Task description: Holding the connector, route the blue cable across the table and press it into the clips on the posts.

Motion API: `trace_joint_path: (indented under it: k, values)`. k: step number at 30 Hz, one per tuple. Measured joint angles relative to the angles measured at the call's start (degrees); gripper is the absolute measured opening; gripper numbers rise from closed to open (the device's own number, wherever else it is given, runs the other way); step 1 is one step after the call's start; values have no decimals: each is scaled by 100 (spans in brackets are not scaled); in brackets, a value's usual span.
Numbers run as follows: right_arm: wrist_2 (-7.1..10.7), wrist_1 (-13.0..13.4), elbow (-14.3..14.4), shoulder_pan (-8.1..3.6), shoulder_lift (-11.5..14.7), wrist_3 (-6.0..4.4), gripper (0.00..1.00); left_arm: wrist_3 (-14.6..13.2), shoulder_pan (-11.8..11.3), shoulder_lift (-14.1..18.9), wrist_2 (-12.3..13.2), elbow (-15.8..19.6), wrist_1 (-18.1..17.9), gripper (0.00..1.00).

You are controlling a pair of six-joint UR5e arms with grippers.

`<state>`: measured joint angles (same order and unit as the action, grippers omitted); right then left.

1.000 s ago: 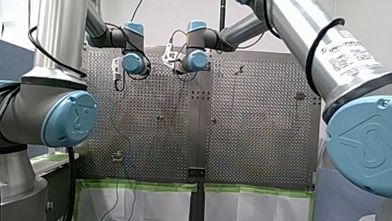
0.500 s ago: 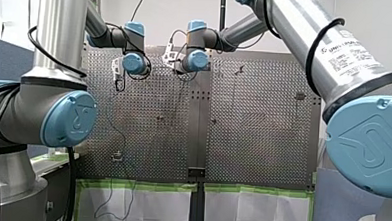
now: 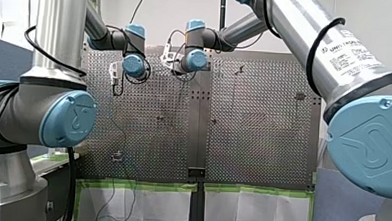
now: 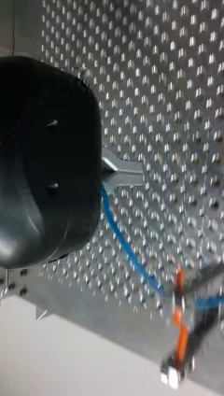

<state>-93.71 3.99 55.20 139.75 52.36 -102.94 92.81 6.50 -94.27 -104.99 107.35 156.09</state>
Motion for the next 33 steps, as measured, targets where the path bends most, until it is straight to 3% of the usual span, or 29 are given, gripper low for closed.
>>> trace_joint_path:
  k: [15,23,33]
  values:
    - [-16,-7,714,-46,0,67,0,120,109,-51,147,901,-836,0]
    - [-29,2,1173,-72,0,156,0,234,110,-421,183,1338,-1290,0]
    - [-18,200,1640,-46,-1,239,0,296,76,-929,497,1411,-1730,0]
